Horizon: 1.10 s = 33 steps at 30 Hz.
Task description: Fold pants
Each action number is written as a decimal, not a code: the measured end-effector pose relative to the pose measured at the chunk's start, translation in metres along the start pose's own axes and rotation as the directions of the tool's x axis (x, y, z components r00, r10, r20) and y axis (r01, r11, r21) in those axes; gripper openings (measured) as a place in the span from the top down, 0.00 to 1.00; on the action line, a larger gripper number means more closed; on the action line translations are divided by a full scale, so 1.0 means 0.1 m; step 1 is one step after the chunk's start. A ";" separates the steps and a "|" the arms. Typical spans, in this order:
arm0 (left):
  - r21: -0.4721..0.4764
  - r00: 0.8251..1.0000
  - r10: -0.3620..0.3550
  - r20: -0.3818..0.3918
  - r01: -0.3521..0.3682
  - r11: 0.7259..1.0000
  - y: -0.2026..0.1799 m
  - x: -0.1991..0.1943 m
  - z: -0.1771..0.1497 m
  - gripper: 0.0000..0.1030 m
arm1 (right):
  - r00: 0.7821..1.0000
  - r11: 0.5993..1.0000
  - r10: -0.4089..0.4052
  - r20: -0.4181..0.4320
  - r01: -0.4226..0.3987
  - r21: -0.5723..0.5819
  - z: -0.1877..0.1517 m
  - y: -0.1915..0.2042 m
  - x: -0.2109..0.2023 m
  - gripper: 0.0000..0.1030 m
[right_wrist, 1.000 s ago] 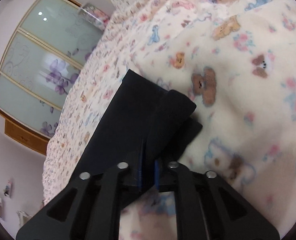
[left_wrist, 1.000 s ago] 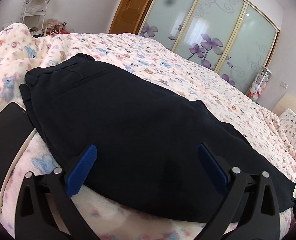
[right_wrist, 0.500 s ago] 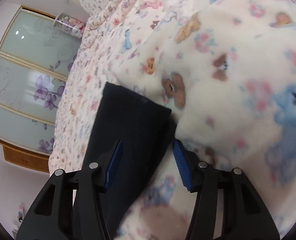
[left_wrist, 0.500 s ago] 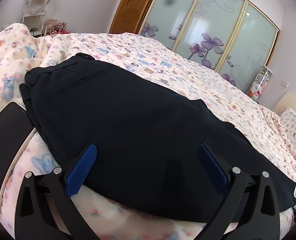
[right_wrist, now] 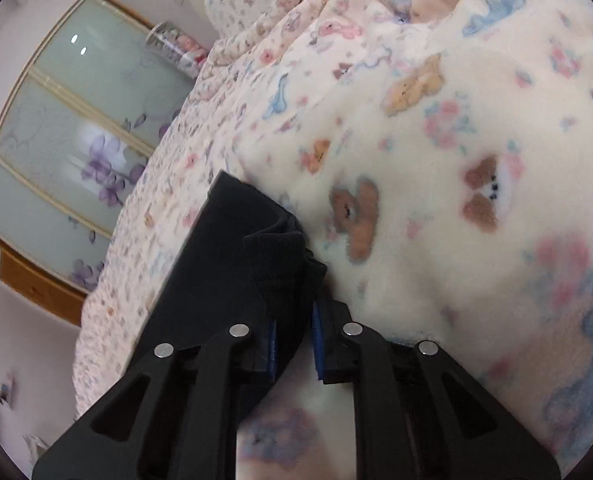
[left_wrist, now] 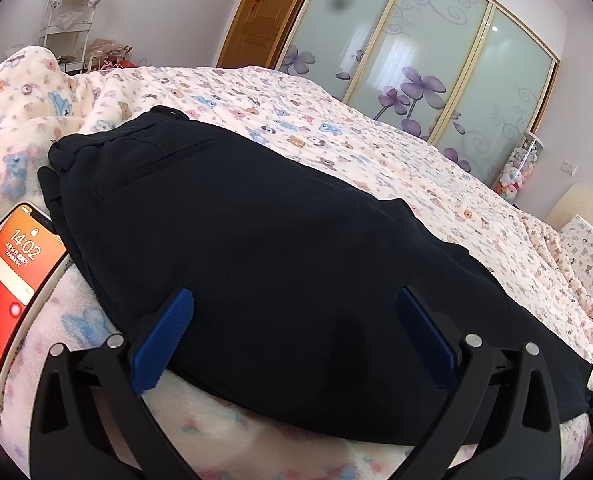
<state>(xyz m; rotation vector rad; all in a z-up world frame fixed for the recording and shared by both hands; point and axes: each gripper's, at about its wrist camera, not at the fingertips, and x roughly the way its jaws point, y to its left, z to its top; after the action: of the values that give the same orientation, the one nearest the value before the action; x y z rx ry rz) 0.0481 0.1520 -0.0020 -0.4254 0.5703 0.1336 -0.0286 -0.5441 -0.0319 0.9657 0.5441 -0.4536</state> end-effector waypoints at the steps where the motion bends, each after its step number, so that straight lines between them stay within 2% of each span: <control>1: 0.000 1.000 0.000 0.001 0.000 1.000 0.00 0.00 0.00 0.02 | 1.000 1.000 -0.007 -0.002 0.007 -0.011 0.01 0.02 -0.03 0.82; 3: 0.004 1.000 0.003 0.000 -0.003 1.000 0.00 0.00 0.00 0.02 | 0.999 0.998 -0.046 -0.018 0.045 -0.040 0.02 0.10 -0.10 0.74; 4: 0.007 1.000 0.008 -0.001 -0.008 1.000 -0.01 0.00 0.00 0.02 | 0.998 0.996 -0.068 -0.004 0.068 -0.056 0.02 0.14 -0.19 0.73; 5: 0.012 1.000 0.014 -0.002 -0.014 1.000 -0.01 0.00 0.01 0.02 | 0.997 0.995 -0.079 0.023 0.080 -0.067 0.01 0.15 -0.29 0.73; 8: 0.022 1.000 0.027 -0.003 -0.027 0.999 -0.03 0.01 0.01 0.02 | 0.979 0.983 -0.102 0.179 0.126 -0.131 -0.02 0.33 -0.61 0.70; 10: 0.023 1.000 0.028 -0.002 -0.028 0.999 -0.03 0.01 0.02 0.02 | 0.966 0.970 -0.060 0.252 0.116 -0.215 -0.05 0.55 -0.76 0.53; 11: 0.023 1.000 0.026 0.000 -0.026 0.999 -0.03 0.01 0.01 0.02 | 0.965 0.958 -0.021 0.260 0.093 -0.271 -0.06 0.72 -0.75 0.36; 12: 0.022 1.000 0.024 0.001 -0.024 0.999 -0.03 0.00 0.01 0.02 | 0.967 0.940 0.026 0.253 0.063 -0.336 -0.12 0.89 -0.77 0.33; 13: 0.021 1.000 0.025 0.002 -0.025 0.999 -0.03 0.00 0.01 0.02 | 0.971 0.894 0.097 0.217 0.011 -0.448 -0.23 1.17 -0.76 0.33; 15: 0.025 1.000 0.031 0.004 -0.031 0.999 -0.04 0.00 0.00 0.02 | 0.974 0.819 0.176 0.143 -0.064 -0.570 -0.41 1.53 -0.70 0.33; 16: 0.026 0.999 0.032 0.004 -0.032 0.999 -0.05 0.01 0.00 0.02 | 0.971 0.748 0.231 0.055 -0.141 -0.648 -0.57 1.83 -0.61 0.33; 17: 0.026 0.999 0.032 0.006 -0.032 0.999 -0.05 0.00 0.00 0.02 | 0.968 0.710 0.251 0.004 -0.181 -0.680 -0.67 2.02 -0.53 0.33; 18: 0.024 1.000 0.029 0.008 -0.030 0.999 -0.04 0.00 0.00 0.02 | 0.962 0.668 0.266 -0.055 -0.225 -0.709 -0.79 2.20 -0.44 0.33; 19: 0.023 1.000 0.027 0.010 -0.028 0.999 -0.04 0.01 0.00 0.02 | 0.948 0.612 0.280 -0.148 -0.295 -0.733 -0.97 2.41 -0.32 0.33; 21: 0.020 1.000 0.023 0.014 -0.023 1.000 -0.03 0.00 -0.01 0.02 | 0.917 0.528 0.279 -0.285 -0.395 -0.752 -1.26 2.76 -0.05 0.33; 25: 0.018 1.000 0.021 0.014 -0.021 1.000 -0.03 0.01 -0.01 0.02 | 0.856 0.428 0.233 -0.462 -0.517 -0.741 -1.72 3.28 0.42 0.33; 26: 0.018 1.000 0.019 0.015 -0.019 1.000 -0.03 0.01 -0.01 0.02 | 0.846 0.410 0.216 -0.488 -0.532 -0.741 -1.86 3.38 0.49 0.33; 29: 0.009 1.000 0.005 0.021 -0.006 1.000 -0.01 0.00 -0.01 0.02 | 0.834 0.357 0.152 -0.530 -0.547 -0.757 -2.19 3.63 0.76 0.33; 33: -0.001 1.000 -0.006 0.025 0.006 1.000 0.00 0.00 -0.01 0.02 | 0.809 0.292 0.097 -0.580 -0.580 -0.760 -2.38 3.77 0.92 0.34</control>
<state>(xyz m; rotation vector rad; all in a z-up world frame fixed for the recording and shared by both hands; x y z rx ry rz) 0.0480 0.1512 -0.0026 -0.4257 0.5439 0.1330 0.2095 -0.1635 0.0445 -0.0059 0.8272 0.5349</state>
